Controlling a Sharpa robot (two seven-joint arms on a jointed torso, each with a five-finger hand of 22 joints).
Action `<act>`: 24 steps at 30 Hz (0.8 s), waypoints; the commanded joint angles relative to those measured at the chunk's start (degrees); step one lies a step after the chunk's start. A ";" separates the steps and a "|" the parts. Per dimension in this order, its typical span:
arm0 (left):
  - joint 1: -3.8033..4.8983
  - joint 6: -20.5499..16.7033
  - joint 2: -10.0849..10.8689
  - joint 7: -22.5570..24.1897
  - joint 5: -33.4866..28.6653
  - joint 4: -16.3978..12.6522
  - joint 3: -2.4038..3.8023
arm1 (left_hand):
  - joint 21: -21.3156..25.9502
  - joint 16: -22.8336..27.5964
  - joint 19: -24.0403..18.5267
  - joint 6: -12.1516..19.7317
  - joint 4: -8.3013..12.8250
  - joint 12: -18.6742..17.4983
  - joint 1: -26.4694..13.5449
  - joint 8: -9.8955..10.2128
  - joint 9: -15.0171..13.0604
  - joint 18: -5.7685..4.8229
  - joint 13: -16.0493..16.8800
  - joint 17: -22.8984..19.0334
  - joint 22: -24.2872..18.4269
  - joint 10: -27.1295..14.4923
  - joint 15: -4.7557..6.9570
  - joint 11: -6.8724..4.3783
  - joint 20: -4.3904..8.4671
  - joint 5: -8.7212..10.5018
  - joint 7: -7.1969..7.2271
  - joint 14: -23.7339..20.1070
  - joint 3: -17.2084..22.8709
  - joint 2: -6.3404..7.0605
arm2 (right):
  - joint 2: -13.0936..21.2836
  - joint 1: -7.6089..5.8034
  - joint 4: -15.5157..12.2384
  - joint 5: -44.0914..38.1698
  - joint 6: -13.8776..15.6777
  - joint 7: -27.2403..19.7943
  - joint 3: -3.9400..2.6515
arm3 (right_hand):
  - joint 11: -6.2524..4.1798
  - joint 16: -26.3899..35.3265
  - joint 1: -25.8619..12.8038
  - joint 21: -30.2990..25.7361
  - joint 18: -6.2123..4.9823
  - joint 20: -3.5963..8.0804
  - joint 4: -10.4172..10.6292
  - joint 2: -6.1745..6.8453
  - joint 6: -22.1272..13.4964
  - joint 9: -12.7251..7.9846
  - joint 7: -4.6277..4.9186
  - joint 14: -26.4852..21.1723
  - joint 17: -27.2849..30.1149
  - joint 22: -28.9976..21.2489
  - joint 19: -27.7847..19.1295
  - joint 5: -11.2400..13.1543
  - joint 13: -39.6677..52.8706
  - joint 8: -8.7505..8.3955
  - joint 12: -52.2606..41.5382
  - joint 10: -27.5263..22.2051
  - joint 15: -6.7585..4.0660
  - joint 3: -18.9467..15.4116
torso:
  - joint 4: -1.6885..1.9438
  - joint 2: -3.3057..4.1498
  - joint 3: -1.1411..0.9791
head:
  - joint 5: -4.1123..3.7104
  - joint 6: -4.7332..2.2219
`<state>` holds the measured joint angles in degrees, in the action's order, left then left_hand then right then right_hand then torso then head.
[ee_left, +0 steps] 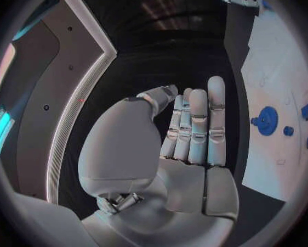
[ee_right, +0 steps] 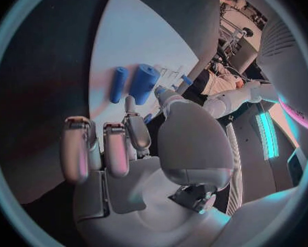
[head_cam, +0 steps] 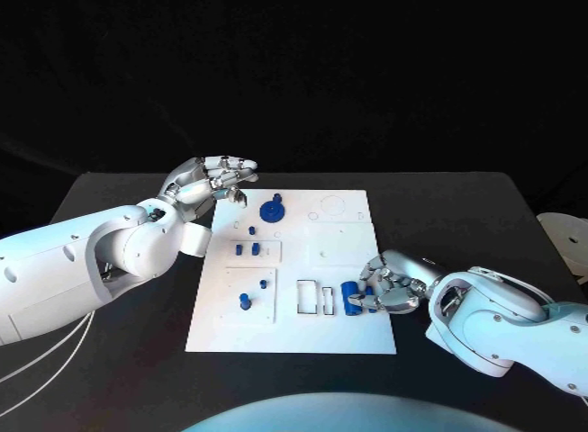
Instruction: Assemble the parts on the task board
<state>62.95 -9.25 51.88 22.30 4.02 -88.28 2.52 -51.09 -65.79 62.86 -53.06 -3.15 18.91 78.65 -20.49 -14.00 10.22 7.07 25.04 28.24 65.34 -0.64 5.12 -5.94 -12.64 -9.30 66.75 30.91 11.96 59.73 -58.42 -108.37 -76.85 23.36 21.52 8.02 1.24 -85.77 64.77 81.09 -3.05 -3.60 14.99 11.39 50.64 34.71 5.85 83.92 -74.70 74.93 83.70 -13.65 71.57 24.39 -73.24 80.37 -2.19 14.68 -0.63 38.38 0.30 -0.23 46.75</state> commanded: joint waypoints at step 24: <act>0.02 1.53 0.22 -0.10 0.11 -0.15 0.01 | 0.19 -0.29 0.51 0.14 -0.26 -0.23 -0.59 0.33 0.07 0.33 0.11 -0.10 -0.10 -0.13 -0.09 0.02 0.01 -0.03 -0.30 0.45 -0.36 -0.61 | -4.49 3.56 2.55 -8.62 -0.32 4.29 0.01 | -0.67 0.17 -2.32 -1.15 0.52 0.35 1.70 -2.82 1.29 1.60 -0.89 3.10 0.61 9.68 0.77 1.08 0.46 1.57 0.67 0.13 -0.93 -7.33 | 0.01 -0.19 -0.02 | 0.84 -0.60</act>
<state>62.96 -8.94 52.23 22.12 4.03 -88.37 2.50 -51.09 -65.79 62.86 -53.06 -3.33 18.91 78.35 -20.49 -14.00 10.22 7.12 24.99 28.23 65.34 -0.64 5.12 -5.94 -12.64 -9.30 66.75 30.74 11.66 55.38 -55.49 -106.26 -84.03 23.08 23.93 7.53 1.03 -85.77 62.23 80.15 -3.05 -3.40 16.68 9.40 51.68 37.21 5.04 84.13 -74.11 74.91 83.91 -12.33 72.06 25.91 -72.77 80.58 -2.79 7.59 -0.68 38.30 0.33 0.48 46.26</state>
